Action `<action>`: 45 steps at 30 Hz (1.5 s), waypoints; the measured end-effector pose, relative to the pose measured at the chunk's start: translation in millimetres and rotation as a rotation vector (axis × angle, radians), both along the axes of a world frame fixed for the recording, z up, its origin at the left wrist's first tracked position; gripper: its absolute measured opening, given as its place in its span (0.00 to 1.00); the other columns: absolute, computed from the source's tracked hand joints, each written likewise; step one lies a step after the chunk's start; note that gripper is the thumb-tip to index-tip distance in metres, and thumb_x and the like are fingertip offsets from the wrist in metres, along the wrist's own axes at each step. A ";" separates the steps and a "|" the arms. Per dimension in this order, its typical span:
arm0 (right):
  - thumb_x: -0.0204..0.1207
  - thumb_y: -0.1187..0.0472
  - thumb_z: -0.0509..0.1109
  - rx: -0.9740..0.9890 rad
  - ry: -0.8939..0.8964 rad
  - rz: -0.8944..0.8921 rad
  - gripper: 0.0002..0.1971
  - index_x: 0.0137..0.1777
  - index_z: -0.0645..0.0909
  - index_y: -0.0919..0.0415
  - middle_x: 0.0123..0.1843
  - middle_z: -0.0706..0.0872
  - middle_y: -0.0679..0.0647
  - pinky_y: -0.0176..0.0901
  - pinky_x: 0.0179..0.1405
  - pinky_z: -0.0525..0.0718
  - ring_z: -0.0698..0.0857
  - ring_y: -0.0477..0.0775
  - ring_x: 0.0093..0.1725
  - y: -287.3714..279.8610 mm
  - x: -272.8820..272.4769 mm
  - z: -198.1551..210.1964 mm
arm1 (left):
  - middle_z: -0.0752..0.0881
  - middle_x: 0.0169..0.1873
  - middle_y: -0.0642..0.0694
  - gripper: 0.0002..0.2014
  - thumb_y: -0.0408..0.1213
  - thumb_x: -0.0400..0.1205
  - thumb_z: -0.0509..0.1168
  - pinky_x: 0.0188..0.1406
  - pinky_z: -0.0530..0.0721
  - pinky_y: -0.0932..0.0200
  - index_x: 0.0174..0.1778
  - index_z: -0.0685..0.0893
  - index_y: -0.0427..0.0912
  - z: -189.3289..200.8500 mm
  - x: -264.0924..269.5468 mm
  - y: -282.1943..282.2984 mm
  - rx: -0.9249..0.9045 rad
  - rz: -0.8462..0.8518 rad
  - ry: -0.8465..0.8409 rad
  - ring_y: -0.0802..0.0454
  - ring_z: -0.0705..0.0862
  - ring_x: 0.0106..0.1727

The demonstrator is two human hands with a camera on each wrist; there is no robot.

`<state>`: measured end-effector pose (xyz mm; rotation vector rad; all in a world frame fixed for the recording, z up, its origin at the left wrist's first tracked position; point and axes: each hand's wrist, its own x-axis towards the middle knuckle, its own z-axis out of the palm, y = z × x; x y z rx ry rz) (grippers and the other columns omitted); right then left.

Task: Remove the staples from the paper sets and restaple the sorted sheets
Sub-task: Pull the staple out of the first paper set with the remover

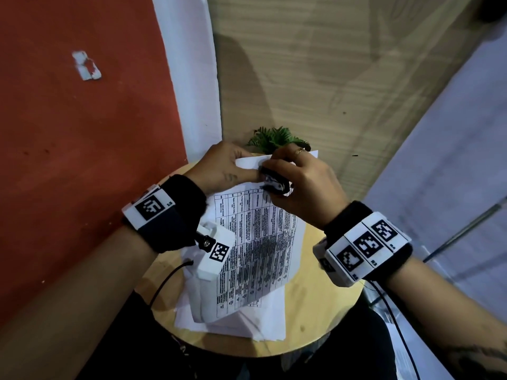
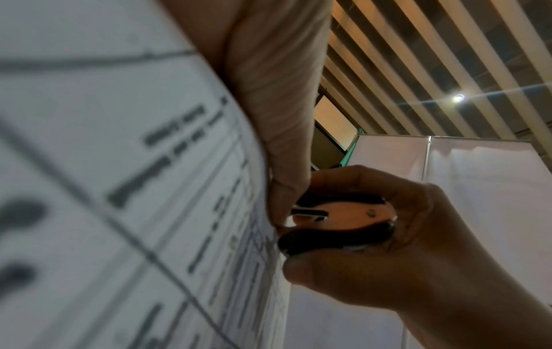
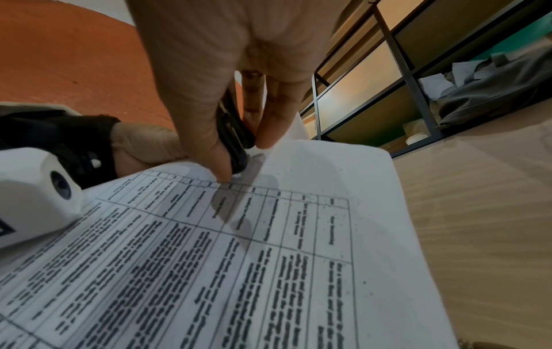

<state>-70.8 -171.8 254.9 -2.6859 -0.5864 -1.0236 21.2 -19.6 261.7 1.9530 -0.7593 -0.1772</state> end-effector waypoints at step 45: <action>0.63 0.64 0.76 0.122 0.032 0.129 0.10 0.45 0.88 0.64 0.44 0.87 0.59 0.48 0.36 0.87 0.88 0.60 0.39 -8.8 19.4 -6.0 | 0.88 0.25 0.61 0.12 0.24 0.75 0.69 0.32 0.78 0.77 0.47 0.86 0.46 8.3 -12.2 10.2 -0.115 -0.162 0.285 0.70 0.83 0.29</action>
